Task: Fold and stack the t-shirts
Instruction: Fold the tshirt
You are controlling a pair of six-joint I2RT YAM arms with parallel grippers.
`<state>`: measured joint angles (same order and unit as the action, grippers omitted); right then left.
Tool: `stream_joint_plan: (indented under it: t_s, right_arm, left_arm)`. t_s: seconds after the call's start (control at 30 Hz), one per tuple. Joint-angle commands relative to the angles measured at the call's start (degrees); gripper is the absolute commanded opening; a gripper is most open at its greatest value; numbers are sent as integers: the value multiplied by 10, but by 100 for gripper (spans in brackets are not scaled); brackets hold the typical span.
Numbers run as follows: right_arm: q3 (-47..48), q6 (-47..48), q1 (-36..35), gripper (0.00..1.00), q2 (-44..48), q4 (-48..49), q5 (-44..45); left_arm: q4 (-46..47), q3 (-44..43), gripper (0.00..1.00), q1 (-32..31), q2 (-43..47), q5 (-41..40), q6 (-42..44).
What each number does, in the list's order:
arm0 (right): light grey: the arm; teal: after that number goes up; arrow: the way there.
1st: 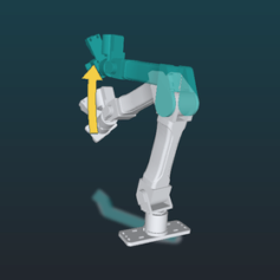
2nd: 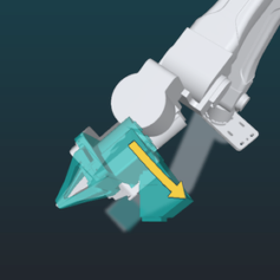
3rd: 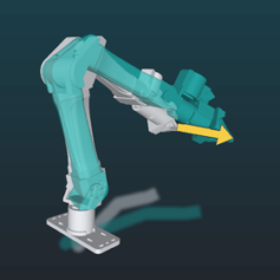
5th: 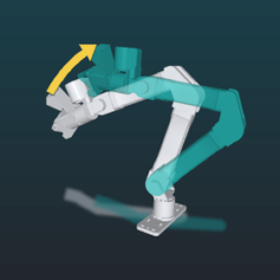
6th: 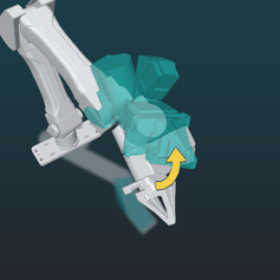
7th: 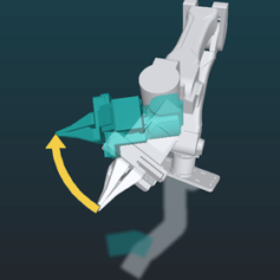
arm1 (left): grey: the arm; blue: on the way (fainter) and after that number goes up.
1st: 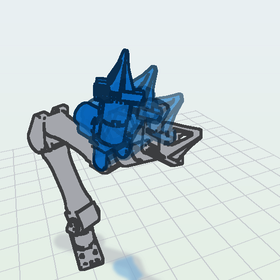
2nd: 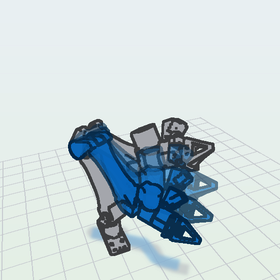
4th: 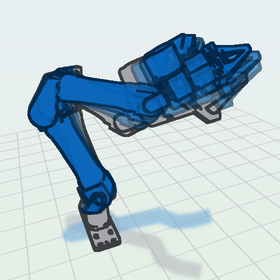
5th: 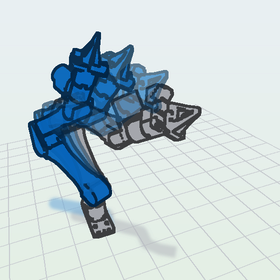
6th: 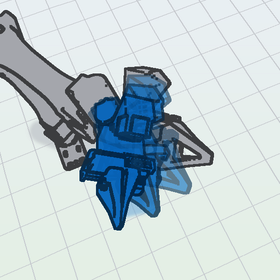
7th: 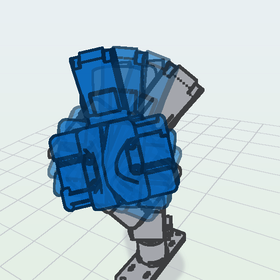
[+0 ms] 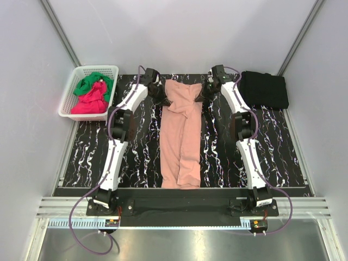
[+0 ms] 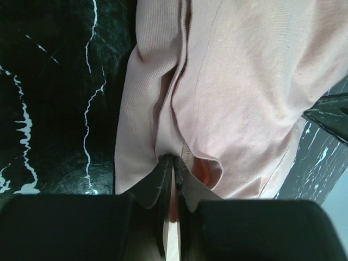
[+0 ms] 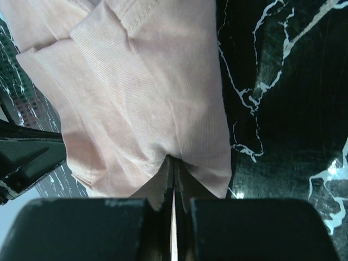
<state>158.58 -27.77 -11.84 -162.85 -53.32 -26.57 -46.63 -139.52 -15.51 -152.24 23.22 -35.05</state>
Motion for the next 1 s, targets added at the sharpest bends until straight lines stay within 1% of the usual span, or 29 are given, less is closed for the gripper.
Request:
stream_joint_plan:
  t_s: [0.0,0.07,0.17,0.37,0.43,0.47,0.5,0.53,0.57,0.6,0.63,0.67,0.7,0.73,0.77,0.8,0.83,0.87,0.9,0.93,0.97]
  right_arm:
    - [30,-15,6,0,-8,31,-13]
    - [34,-20,7,0,-12,41,-29]
    - [31,-24,9,0,-15,55,-50]
    - [31,-32,13,0,-12,78,-60]
    - [30,-31,16,0,-13,78,-66]
    - [28,-26,16,4,-12,79,-70]
    - [23,-19,16,13,-8,79,-76]
    - [8,-9,17,22,9,78,-84]
    - [-7,1,16,24,24,75,-89]
    - [-27,16,17,23,43,75,-86]
    - [-66,22,16,23,84,73,-76]
    - [-88,29,16,23,107,69,-54]
    - [-111,34,16,24,130,68,-54]
    - [-152,36,16,25,173,64,-49]
    - [-176,30,16,24,196,46,-41]
    - [-202,29,16,19,238,38,-43]
    - [-258,30,16,18,263,28,-62]
    - [-294,29,13,15,290,12,-65]
    - [-335,30,2,13,351,11,-58]
    - [-407,35,-6,13,383,10,-37]
    - [-446,37,-13,13,418,17,-27]
  left_arm:
    - [14,-27,9,-4,-15,23,-6]
    - [15,-26,5,-6,-18,29,-5]
    - [16,-25,3,-10,-20,33,-4]
    - [22,-22,3,-15,-14,40,-4]
    - [22,-18,7,-15,-6,38,-3]
    - [22,-10,12,-15,-1,34,-3]
    - [21,-3,19,-14,5,31,2]
    - [20,7,29,-13,25,27,7]
    - [15,36,29,-11,39,12,12]
    - [15,59,30,-9,57,0,20]
    - [15,85,30,-5,101,-15,21]
    - [15,133,30,-4,124,-41,25]
    - [15,155,30,-3,147,-52,37]
    - [15,203,31,-1,197,-61,39]
    - [15,230,31,-1,224,-67,39]
    - [20,259,31,0,251,-67,39]
    - [24,312,32,-3,302,-63,40]
    - [25,341,32,-5,327,-43,44]
    - [27,369,33,-5,351,-34,47]
    - [27,429,33,-7,400,-31,52]
    - [28,459,33,-8,426,-28,58]
